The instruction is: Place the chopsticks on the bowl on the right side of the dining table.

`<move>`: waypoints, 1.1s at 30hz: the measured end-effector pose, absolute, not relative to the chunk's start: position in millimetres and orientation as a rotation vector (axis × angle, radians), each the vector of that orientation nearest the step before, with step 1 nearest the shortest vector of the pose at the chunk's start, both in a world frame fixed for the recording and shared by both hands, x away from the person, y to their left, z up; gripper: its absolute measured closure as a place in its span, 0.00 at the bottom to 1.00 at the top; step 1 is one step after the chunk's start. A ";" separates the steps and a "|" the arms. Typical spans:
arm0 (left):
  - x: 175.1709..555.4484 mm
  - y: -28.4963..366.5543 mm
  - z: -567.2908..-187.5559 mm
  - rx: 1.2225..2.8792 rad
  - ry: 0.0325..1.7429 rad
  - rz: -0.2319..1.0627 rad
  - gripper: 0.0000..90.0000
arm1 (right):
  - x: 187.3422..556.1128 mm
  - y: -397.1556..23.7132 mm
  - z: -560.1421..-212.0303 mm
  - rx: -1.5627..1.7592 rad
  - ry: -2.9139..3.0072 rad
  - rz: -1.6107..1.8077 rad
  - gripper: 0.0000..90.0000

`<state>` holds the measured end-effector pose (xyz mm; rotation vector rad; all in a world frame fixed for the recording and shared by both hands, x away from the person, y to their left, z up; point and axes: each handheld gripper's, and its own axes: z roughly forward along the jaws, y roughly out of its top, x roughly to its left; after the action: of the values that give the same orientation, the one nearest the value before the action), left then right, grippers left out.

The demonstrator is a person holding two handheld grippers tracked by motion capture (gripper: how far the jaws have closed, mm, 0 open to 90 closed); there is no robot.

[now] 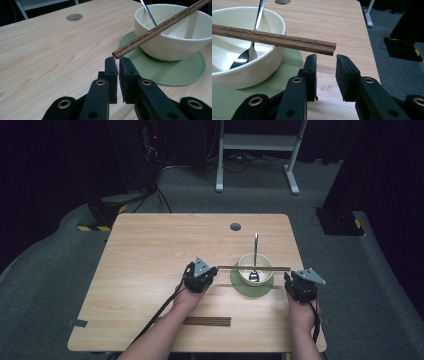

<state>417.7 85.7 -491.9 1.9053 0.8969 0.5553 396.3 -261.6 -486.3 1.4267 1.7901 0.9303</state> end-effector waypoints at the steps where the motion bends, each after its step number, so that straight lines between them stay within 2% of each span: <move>1: 417.7 85.3 -492.1 1.907 0.896 0.554 0.95 | 396.3 -261.6 -486.4 1.427 1.790 0.930 0.78; 29: 419.6 87.0 -491.5 1.909 0.917 0.555 0.90 | 398.0 -260.0 -486.6 1.418 1.798 0.934 0.78; 33: 419.8 86.8 -492.8 1.913 0.918 0.553 0.90 | 398.9 -259.6 -486.6 1.419 1.800 0.936 0.73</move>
<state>419.8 86.8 -492.8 1.9126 0.9180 0.5534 398.9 -259.6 -486.6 1.4191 1.7996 0.9363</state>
